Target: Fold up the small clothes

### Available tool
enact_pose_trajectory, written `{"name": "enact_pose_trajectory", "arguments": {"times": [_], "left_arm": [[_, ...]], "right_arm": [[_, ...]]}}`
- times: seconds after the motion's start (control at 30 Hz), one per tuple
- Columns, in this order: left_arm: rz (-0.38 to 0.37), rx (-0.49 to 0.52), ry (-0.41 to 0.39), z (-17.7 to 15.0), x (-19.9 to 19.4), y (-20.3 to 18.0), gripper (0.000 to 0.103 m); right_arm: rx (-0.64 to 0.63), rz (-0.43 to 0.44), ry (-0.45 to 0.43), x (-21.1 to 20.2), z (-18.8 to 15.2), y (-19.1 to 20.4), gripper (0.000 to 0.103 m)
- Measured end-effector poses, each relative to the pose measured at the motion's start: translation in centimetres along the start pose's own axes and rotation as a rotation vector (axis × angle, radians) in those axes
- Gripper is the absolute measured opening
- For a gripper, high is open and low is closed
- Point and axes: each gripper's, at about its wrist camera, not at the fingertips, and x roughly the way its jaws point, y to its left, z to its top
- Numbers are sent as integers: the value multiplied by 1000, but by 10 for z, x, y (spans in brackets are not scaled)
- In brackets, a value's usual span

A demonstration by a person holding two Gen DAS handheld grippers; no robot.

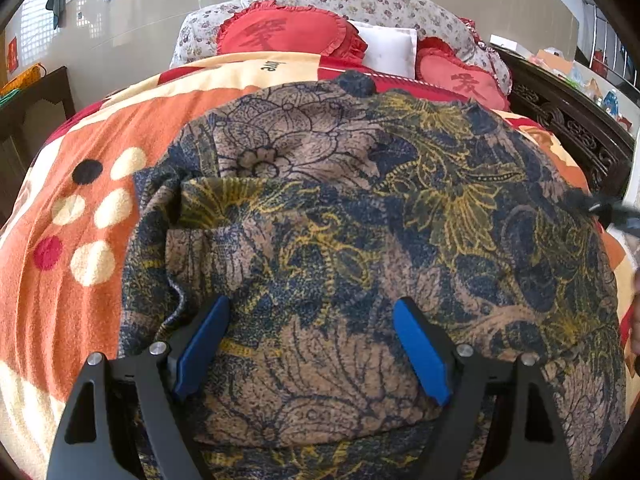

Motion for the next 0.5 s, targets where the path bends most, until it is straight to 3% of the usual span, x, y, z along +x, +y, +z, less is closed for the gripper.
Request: {"name": "enact_pose_trajectory", "arguments": {"times": [0.07, 0.1, 0.17, 0.3, 0.4, 0.5], "left_arm": [[3, 0, 3, 0, 1, 0, 88], [5, 2, 3, 1, 1, 0, 88], [9, 3, 2, 1, 1, -1, 88], [8, 1, 4, 1, 1, 0, 88], [7, 2, 4, 1, 2, 0, 88], [7, 1, 4, 1, 2, 0, 88]], "right_arm": [[70, 22, 137, 40, -5, -16, 66], [97, 46, 155, 49, -11, -22, 75], [161, 106, 123, 52, -19, -38, 82], [131, 88, 123, 49, -15, -33, 81], [122, 92, 80, 24, -14, -24, 63], [75, 145, 4, -16, -29, -6, 63]]}}
